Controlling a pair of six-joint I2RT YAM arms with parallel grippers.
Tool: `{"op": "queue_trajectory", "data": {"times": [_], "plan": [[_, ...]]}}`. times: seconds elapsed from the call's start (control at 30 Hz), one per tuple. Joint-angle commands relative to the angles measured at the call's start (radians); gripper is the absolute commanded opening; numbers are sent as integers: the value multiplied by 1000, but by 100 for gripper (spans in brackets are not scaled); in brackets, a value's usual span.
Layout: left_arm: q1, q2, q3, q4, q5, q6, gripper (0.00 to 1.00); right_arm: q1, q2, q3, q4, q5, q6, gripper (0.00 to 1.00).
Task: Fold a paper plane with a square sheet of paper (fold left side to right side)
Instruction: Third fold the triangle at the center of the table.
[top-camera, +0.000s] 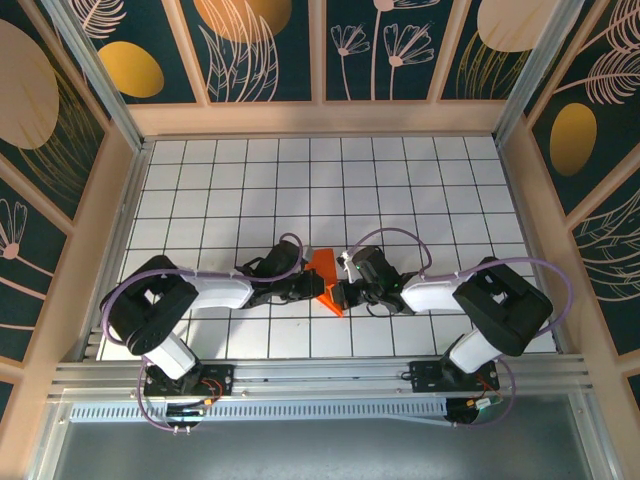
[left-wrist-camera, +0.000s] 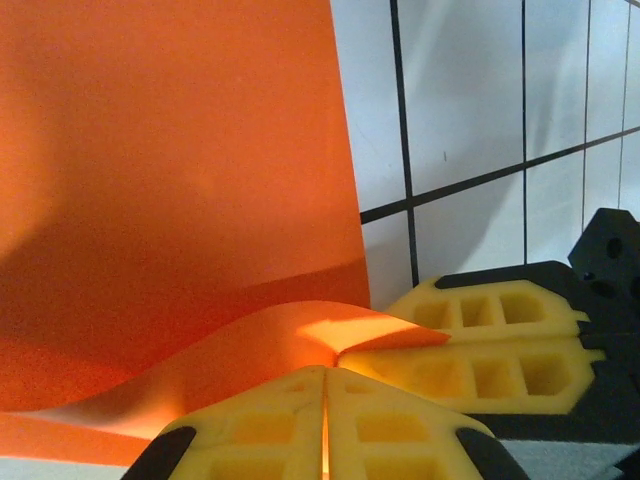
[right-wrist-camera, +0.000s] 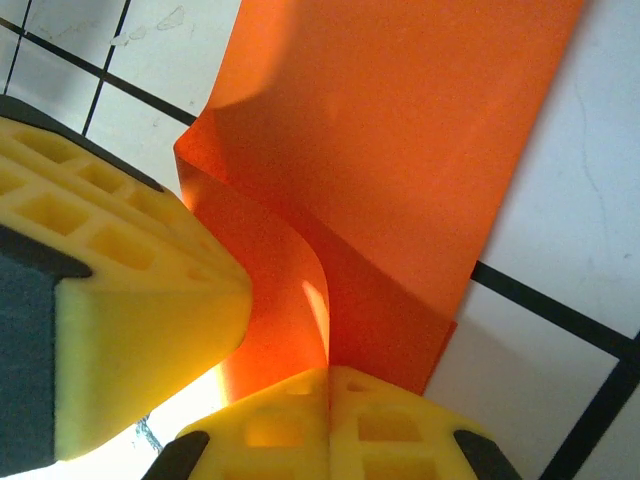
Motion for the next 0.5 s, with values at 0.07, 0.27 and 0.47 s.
{"op": "queue_trajectory", "data": {"times": [0.07,0.27,0.47], "plan": [[-3,16,11,6,-20,-6,9,2,43,-7,-81,22,0,0],[-3,24,7,-9,-38,-3,9,3,44,-5,-85,25,-1,0],[-6,26,1,-16,-40,-3,9,4,49,-1,-91,26,-4,0]]}}
